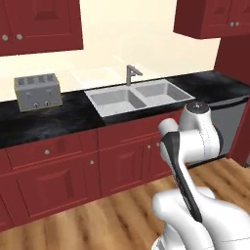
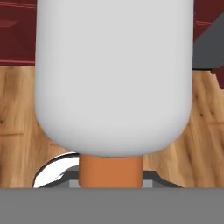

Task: Restock the sink supplies by placing the sponge and soap dispenser on the counter and next to the sink. Make sure the soap dispenser is upright.

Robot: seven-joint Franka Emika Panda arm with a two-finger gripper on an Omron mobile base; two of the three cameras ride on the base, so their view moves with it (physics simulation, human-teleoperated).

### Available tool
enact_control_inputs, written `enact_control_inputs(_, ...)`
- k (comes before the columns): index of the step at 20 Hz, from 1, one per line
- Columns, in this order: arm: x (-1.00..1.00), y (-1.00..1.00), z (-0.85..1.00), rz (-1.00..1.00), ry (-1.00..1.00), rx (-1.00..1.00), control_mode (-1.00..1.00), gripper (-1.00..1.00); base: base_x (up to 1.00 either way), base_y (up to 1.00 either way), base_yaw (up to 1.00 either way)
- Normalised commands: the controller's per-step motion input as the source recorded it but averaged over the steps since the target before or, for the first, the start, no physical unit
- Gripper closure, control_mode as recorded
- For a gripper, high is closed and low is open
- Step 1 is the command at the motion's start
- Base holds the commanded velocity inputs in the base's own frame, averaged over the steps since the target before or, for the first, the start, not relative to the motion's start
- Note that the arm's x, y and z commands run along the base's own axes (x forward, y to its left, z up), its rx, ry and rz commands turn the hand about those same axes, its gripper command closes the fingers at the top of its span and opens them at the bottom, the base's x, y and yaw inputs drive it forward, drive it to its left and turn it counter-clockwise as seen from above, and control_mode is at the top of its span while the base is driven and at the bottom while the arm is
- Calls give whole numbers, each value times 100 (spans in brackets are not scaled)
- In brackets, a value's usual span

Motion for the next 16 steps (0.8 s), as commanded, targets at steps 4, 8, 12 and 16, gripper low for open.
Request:
enact_control_inputs(4, 0, 0, 0, 0, 0, 0, 100, 100, 87, -45, 9)
enact_control_inputs(8, 0, 0, 0, 0, 0, 0, 100, 100, 92, 0, 23)
enact_control_inputs(12, 0, 0, 0, 0, 0, 0, 100, 100, 77, 2, 27)
enact_control_inputs(16, 0, 0, 0, 0, 0, 0, 100, 100, 69, 6, 27)
